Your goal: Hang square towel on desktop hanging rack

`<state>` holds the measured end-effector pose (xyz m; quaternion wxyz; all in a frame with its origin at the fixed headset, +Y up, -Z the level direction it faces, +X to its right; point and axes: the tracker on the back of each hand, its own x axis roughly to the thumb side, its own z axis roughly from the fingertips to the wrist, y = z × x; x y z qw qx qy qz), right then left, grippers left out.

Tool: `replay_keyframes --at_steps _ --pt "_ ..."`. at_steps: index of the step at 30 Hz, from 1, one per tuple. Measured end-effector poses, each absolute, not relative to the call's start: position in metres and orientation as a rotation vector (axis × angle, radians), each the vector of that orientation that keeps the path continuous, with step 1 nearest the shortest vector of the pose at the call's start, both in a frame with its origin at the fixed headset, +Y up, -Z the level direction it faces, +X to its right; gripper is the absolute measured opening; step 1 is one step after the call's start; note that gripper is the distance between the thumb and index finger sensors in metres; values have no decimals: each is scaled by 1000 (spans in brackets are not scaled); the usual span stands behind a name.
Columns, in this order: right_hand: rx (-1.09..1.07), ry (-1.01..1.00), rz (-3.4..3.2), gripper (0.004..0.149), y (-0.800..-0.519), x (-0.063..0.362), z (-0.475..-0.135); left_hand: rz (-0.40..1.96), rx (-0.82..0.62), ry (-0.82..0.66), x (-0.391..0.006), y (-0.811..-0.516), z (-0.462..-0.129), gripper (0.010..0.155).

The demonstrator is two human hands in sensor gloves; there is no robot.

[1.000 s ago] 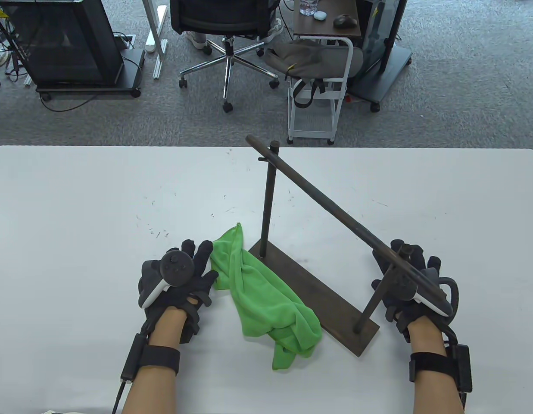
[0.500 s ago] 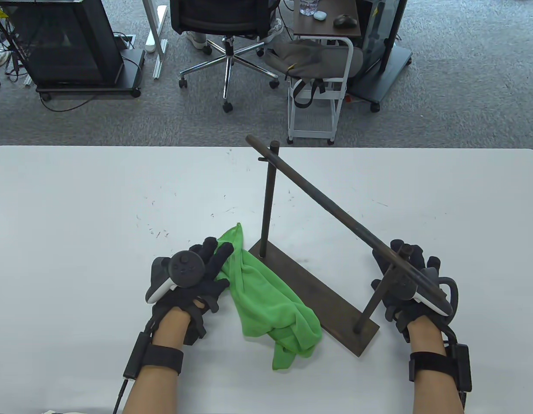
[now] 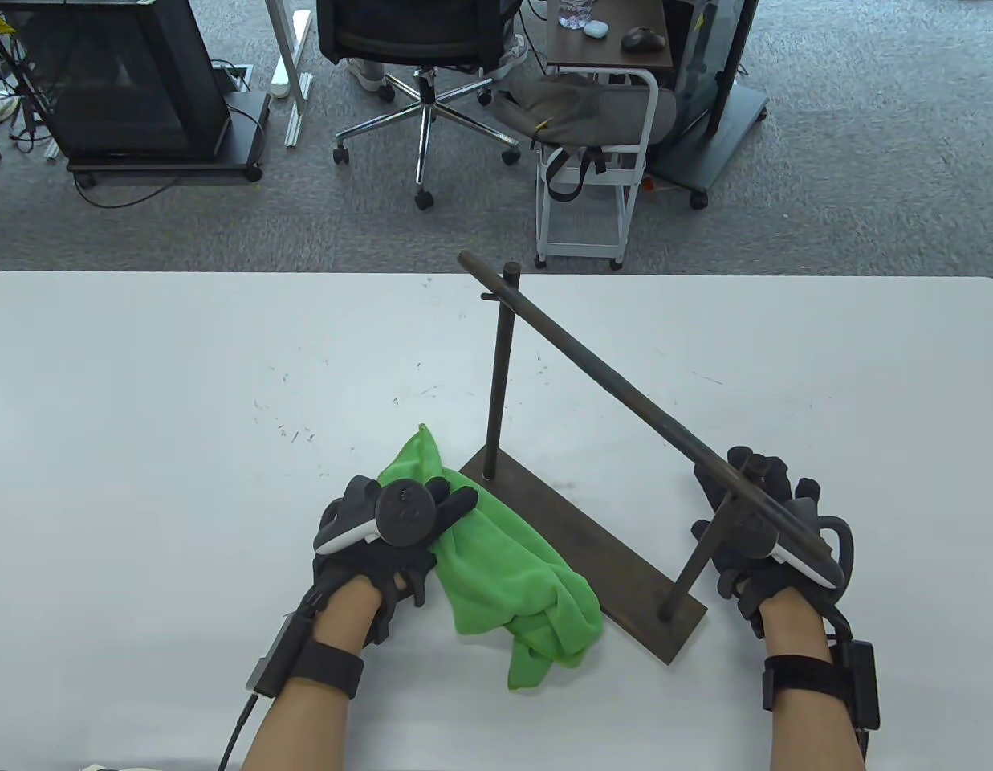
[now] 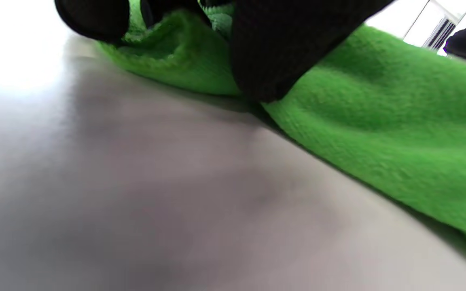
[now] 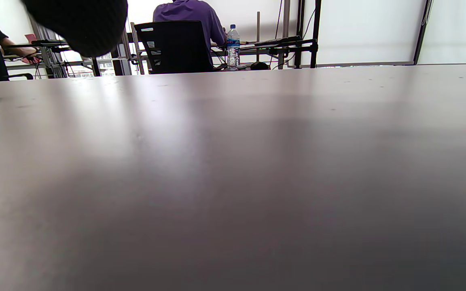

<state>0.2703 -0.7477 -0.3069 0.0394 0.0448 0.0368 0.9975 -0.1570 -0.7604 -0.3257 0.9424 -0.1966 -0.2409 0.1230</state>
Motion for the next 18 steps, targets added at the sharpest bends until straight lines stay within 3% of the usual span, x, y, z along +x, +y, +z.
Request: replay_keyframes --at_steps 10,18 --pt "160 133 3059 74 -751 268 -308 159 -348 -446 -156 -758 -327 80" --pt "178 137 3066 73 -752 264 -307 93 -274 -440 -155 -755 -326 58"
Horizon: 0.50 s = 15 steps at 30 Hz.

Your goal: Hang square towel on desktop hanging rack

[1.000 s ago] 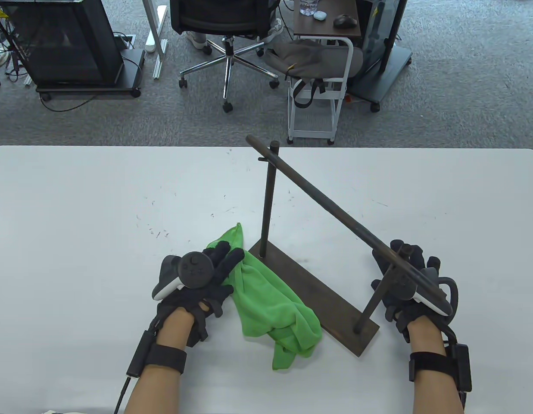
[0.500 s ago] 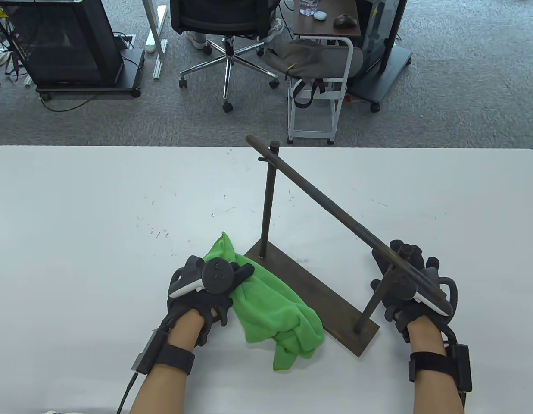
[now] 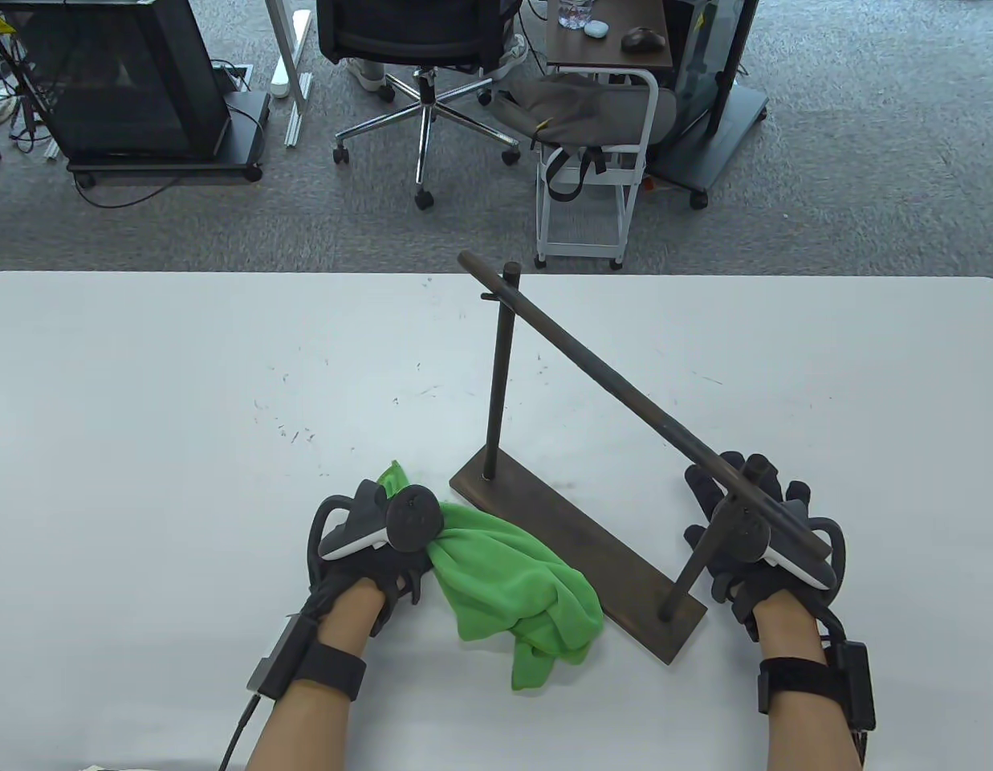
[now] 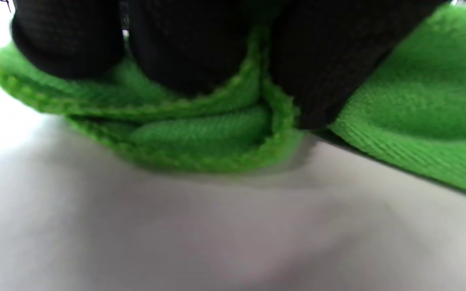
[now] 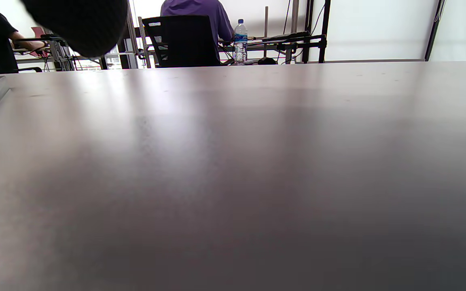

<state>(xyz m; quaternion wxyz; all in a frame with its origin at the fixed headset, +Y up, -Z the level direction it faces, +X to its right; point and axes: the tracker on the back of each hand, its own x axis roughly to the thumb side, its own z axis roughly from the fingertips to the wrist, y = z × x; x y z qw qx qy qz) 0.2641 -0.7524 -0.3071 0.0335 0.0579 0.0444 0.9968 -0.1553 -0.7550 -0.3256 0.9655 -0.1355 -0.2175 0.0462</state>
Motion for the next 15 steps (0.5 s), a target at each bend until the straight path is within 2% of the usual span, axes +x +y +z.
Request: replay_keyframes --at_steps 12,15 --pt "151 100 3043 73 -747 268 -306 52 -245 -454 -156 -754 -322 54" --pt "149 93 3031 73 -746 269 -306 92 -168 -465 -159 -743 -320 54"
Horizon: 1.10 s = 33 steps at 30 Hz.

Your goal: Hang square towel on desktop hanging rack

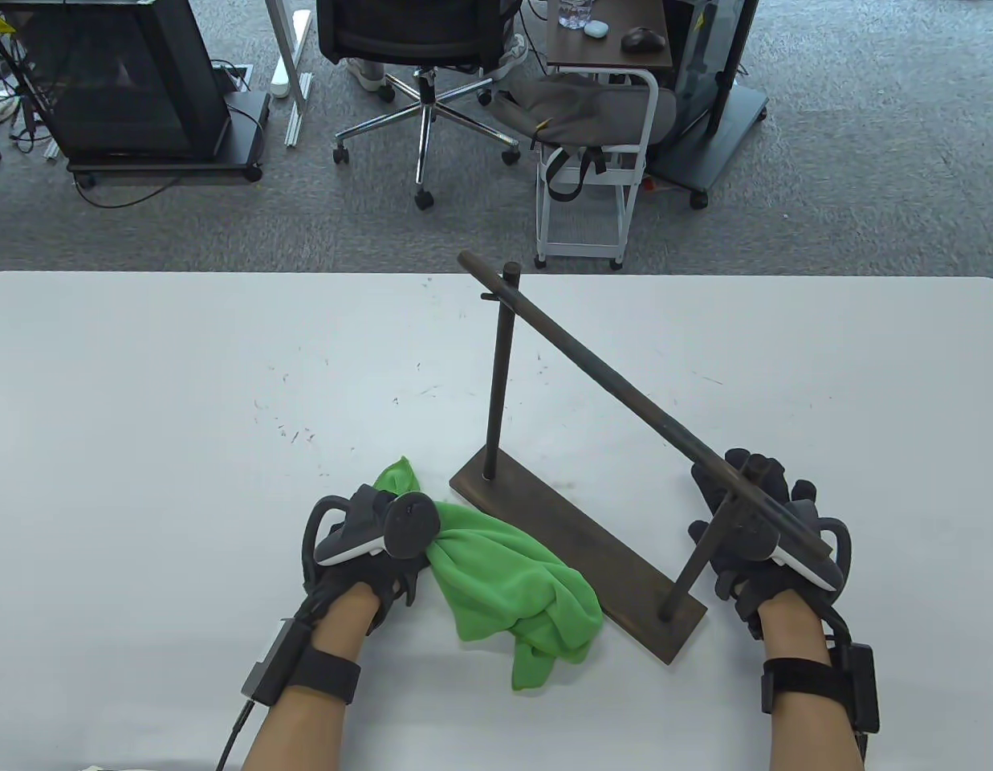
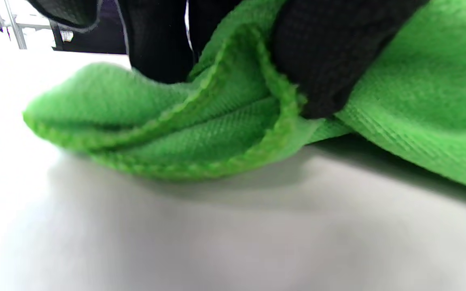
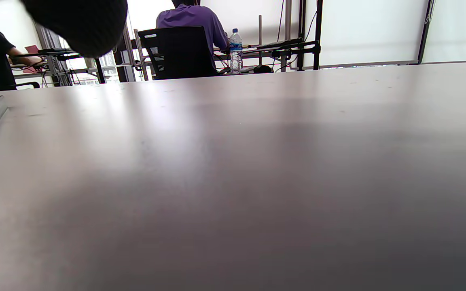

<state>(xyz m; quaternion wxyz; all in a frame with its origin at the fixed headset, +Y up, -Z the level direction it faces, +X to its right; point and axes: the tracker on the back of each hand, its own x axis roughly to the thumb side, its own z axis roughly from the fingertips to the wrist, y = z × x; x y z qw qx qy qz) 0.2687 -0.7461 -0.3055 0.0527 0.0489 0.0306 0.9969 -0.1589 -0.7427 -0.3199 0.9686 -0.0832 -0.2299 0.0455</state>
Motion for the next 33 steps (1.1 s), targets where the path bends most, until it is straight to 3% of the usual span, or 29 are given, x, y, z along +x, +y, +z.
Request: replay_keyframes --at_steps 7,13,24,33 --pt "123 86 3003 73 -744 273 -307 352 109 -541 -159 -683 -303 56" --pt "104 64 2963 73 -740 277 -308 338 316 -625 -148 -618 -278 55" --pt "114 52 2928 73 -738 278 -306 264 399 -723 -110 -489 -253 53" --pt "126 63 2909 73 -739 277 -307 285 513 -658 -102 -400 -246 53"
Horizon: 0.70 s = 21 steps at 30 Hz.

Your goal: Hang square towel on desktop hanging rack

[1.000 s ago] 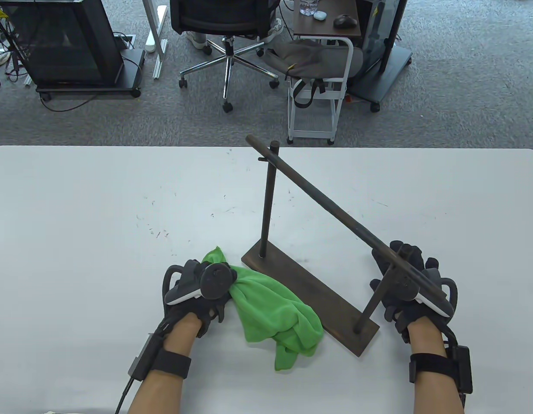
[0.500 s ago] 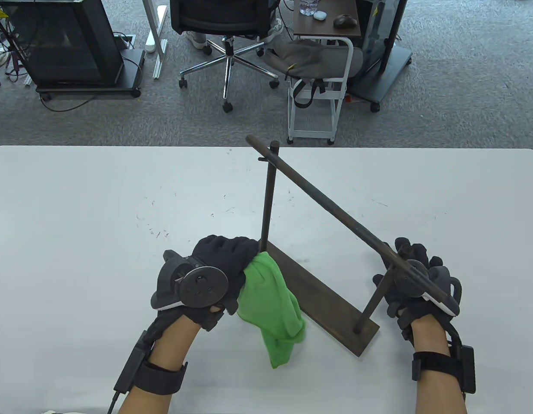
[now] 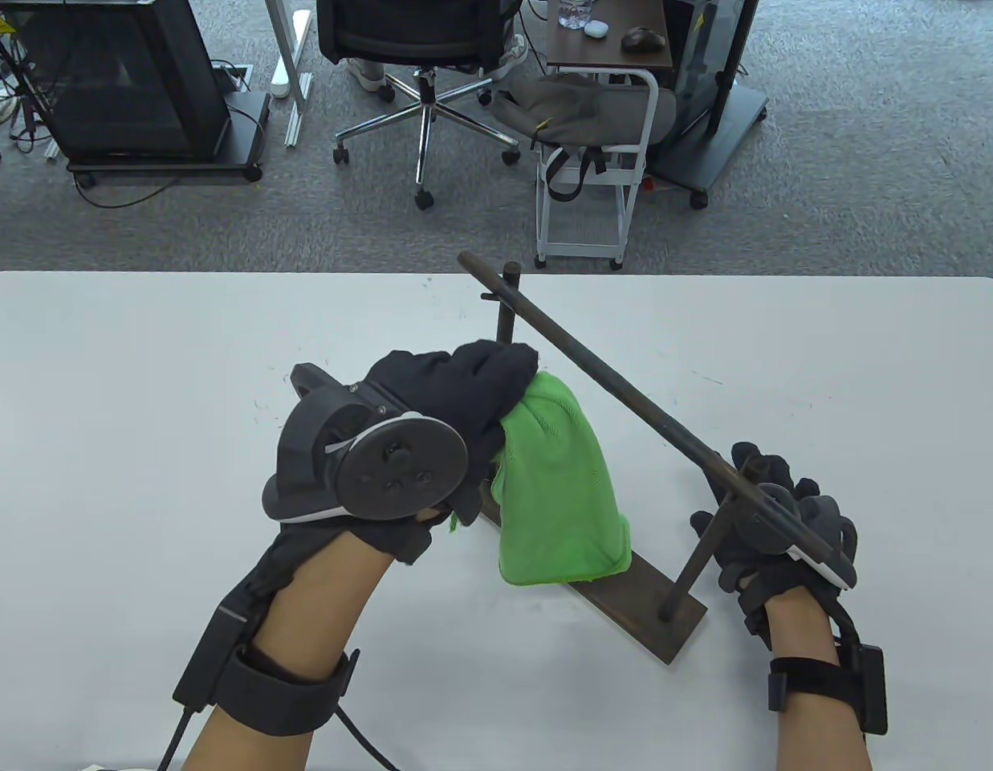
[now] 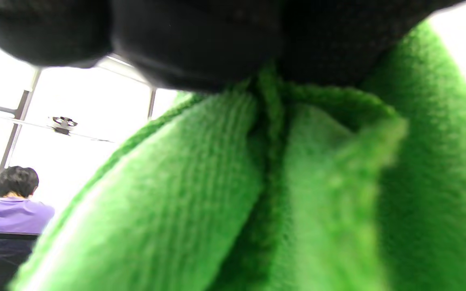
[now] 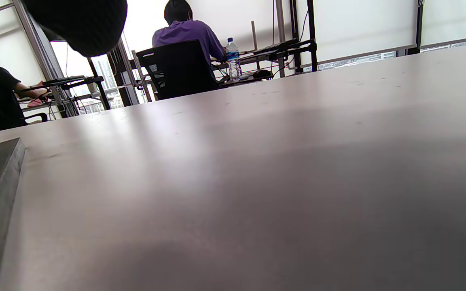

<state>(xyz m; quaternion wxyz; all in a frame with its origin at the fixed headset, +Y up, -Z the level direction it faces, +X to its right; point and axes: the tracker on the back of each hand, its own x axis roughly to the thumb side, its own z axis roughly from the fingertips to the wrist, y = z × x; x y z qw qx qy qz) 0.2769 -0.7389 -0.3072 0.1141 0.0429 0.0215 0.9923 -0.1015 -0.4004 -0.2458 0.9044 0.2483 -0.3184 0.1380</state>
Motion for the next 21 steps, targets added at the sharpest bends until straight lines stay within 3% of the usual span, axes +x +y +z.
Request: replay_keyframes --at_steps 5,13,21 --pt "128 77 2905 72 -739 276 -307 476 545 -558 -108 -387 -255 54" --pt "115 99 2893 72 -740 276 -308 871 502 -423 -110 -411 -281 55" --pt "101 114 2878 72 -741 277 -310 1109 512 -414 -88 -420 -295 54"
